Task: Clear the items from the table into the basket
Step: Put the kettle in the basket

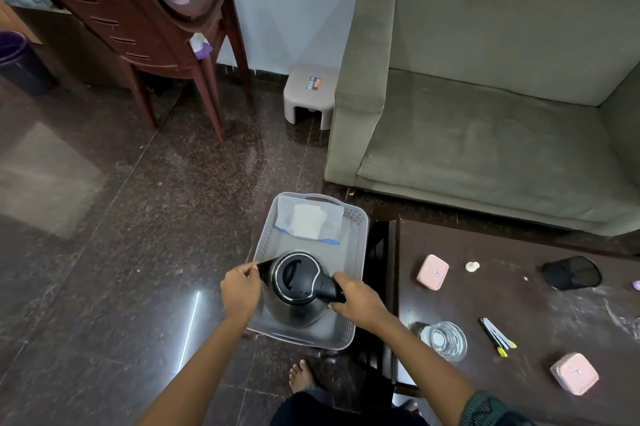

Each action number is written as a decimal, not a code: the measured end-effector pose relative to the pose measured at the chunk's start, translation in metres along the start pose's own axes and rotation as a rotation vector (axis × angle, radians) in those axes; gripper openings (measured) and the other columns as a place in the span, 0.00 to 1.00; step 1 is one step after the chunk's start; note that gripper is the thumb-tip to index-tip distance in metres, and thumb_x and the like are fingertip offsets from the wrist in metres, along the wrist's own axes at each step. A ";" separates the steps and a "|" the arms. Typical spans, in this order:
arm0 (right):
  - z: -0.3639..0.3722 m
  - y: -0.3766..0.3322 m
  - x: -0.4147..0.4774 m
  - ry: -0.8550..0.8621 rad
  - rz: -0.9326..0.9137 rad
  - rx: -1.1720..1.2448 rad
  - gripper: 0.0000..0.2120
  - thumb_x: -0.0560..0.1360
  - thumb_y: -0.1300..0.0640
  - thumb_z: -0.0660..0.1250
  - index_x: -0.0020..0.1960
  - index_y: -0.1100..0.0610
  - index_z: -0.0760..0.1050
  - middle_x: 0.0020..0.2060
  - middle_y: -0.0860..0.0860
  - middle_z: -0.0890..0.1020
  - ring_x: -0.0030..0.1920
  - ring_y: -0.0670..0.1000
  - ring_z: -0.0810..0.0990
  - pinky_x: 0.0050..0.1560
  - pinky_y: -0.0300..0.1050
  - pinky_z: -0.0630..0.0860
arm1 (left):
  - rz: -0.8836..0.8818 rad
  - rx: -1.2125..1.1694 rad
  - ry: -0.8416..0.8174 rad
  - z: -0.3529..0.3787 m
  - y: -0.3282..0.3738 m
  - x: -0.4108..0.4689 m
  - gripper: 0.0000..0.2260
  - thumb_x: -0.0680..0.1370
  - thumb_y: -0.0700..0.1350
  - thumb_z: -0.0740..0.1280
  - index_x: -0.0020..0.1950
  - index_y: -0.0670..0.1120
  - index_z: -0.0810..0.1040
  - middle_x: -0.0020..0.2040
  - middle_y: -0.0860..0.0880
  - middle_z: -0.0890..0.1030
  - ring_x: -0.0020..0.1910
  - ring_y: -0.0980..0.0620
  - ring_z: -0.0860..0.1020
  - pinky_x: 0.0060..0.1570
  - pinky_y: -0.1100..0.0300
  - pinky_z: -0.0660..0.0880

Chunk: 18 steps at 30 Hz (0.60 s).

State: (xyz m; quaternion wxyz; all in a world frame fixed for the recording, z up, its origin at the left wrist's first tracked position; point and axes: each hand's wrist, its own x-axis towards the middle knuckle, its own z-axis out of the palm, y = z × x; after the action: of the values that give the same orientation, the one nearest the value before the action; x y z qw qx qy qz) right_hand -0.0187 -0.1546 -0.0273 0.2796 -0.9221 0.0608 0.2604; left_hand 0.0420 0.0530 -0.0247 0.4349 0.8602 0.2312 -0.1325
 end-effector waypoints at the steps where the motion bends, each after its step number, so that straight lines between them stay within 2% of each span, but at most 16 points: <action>1: 0.000 0.000 0.001 -0.009 -0.002 -0.011 0.15 0.70 0.55 0.68 0.52 0.57 0.66 0.50 0.57 0.79 0.49 0.58 0.78 0.44 0.47 0.73 | -0.010 -0.011 -0.014 -0.001 -0.002 0.002 0.12 0.77 0.38 0.60 0.52 0.42 0.83 0.42 0.38 0.84 0.34 0.39 0.78 0.35 0.51 0.74; 2: 0.000 0.000 0.002 -0.018 -0.002 -0.017 0.15 0.70 0.55 0.68 0.52 0.57 0.66 0.50 0.57 0.79 0.49 0.58 0.78 0.44 0.47 0.72 | -0.015 -0.024 -0.032 -0.002 -0.003 0.003 0.12 0.77 0.38 0.60 0.49 0.42 0.84 0.38 0.39 0.83 0.28 0.43 0.74 0.30 0.54 0.70; 3: 0.000 0.000 0.001 -0.028 -0.005 -0.018 0.15 0.70 0.55 0.68 0.53 0.57 0.66 0.50 0.57 0.79 0.49 0.58 0.78 0.44 0.48 0.72 | -0.015 -0.030 -0.055 -0.003 -0.002 0.004 0.12 0.77 0.38 0.59 0.43 0.43 0.83 0.34 0.40 0.81 0.26 0.46 0.70 0.30 0.56 0.67; 4: -0.001 0.000 0.001 -0.043 -0.008 -0.023 0.15 0.70 0.57 0.67 0.53 0.57 0.67 0.50 0.58 0.79 0.50 0.59 0.78 0.45 0.48 0.73 | -0.010 -0.024 -0.079 -0.004 0.001 0.005 0.13 0.77 0.39 0.59 0.38 0.44 0.81 0.32 0.43 0.79 0.29 0.46 0.70 0.34 0.56 0.68; 5: -0.003 0.000 0.002 -0.066 -0.017 -0.040 0.14 0.70 0.58 0.67 0.53 0.58 0.67 0.51 0.58 0.78 0.51 0.59 0.78 0.46 0.48 0.73 | 0.002 0.006 -0.102 -0.003 0.005 0.005 0.12 0.77 0.41 0.59 0.38 0.43 0.80 0.35 0.45 0.79 0.35 0.45 0.74 0.41 0.54 0.70; 6: -0.010 0.000 0.005 -0.101 -0.030 -0.077 0.14 0.69 0.60 0.66 0.53 0.58 0.69 0.52 0.57 0.78 0.53 0.59 0.77 0.48 0.49 0.72 | 0.030 0.052 -0.113 -0.001 0.012 0.006 0.10 0.77 0.43 0.60 0.46 0.43 0.80 0.42 0.47 0.80 0.45 0.44 0.77 0.50 0.52 0.72; 8: -0.030 0.000 0.013 -0.236 -0.038 -0.129 0.18 0.67 0.62 0.66 0.56 0.56 0.72 0.56 0.55 0.77 0.57 0.57 0.75 0.52 0.50 0.71 | 0.133 0.123 -0.106 0.006 0.028 0.002 0.13 0.77 0.46 0.61 0.60 0.47 0.77 0.58 0.49 0.80 0.59 0.45 0.76 0.61 0.49 0.69; 10: -0.056 -0.001 0.027 -0.367 -0.015 -0.070 0.24 0.66 0.65 0.68 0.62 0.57 0.72 0.59 0.55 0.77 0.59 0.55 0.75 0.56 0.46 0.73 | 0.257 0.120 -0.140 0.019 0.047 0.001 0.15 0.77 0.45 0.61 0.63 0.48 0.75 0.63 0.49 0.77 0.63 0.46 0.74 0.65 0.50 0.67; 11: -0.069 -0.003 0.038 -0.377 -0.001 -0.028 0.25 0.66 0.66 0.68 0.63 0.59 0.72 0.59 0.56 0.77 0.58 0.55 0.76 0.56 0.44 0.73 | 0.316 0.106 -0.177 0.027 0.056 0.001 0.15 0.77 0.44 0.61 0.63 0.48 0.75 0.63 0.49 0.77 0.63 0.47 0.74 0.66 0.50 0.67; 13: -0.084 -0.010 0.059 -0.271 0.019 0.085 0.23 0.66 0.68 0.68 0.61 0.61 0.74 0.56 0.57 0.79 0.54 0.54 0.78 0.54 0.43 0.74 | 0.364 0.061 -0.272 0.040 0.065 -0.001 0.15 0.78 0.42 0.61 0.63 0.47 0.75 0.63 0.49 0.78 0.62 0.50 0.75 0.65 0.53 0.68; 15: -0.088 -0.016 0.083 -0.039 0.058 0.256 0.17 0.67 0.70 0.67 0.56 0.64 0.77 0.51 0.59 0.81 0.48 0.52 0.78 0.47 0.38 0.73 | 0.336 0.045 -0.319 0.050 0.065 -0.003 0.14 0.78 0.43 0.60 0.63 0.48 0.75 0.60 0.50 0.79 0.58 0.51 0.77 0.61 0.55 0.72; 17: -0.081 -0.011 0.110 0.209 0.162 0.400 0.12 0.68 0.70 0.65 0.50 0.66 0.79 0.45 0.58 0.81 0.45 0.49 0.76 0.44 0.37 0.70 | 0.373 0.131 -0.232 0.057 0.059 -0.005 0.13 0.78 0.46 0.60 0.61 0.52 0.76 0.55 0.51 0.82 0.52 0.50 0.80 0.52 0.55 0.76; 18: -0.077 -0.006 0.123 0.279 0.235 0.468 0.10 0.68 0.70 0.65 0.48 0.66 0.80 0.42 0.56 0.80 0.44 0.50 0.76 0.44 0.38 0.71 | 0.404 0.163 -0.176 0.058 0.057 -0.006 0.13 0.78 0.47 0.60 0.60 0.53 0.76 0.52 0.52 0.82 0.49 0.51 0.80 0.48 0.55 0.76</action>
State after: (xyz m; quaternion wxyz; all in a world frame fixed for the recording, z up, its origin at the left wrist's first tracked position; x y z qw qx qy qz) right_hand 0.1225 -0.1875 -0.0336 0.4416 -0.8460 0.2635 0.1409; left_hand 0.0645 -0.0255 -0.0171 0.4002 0.9064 0.0039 -0.1355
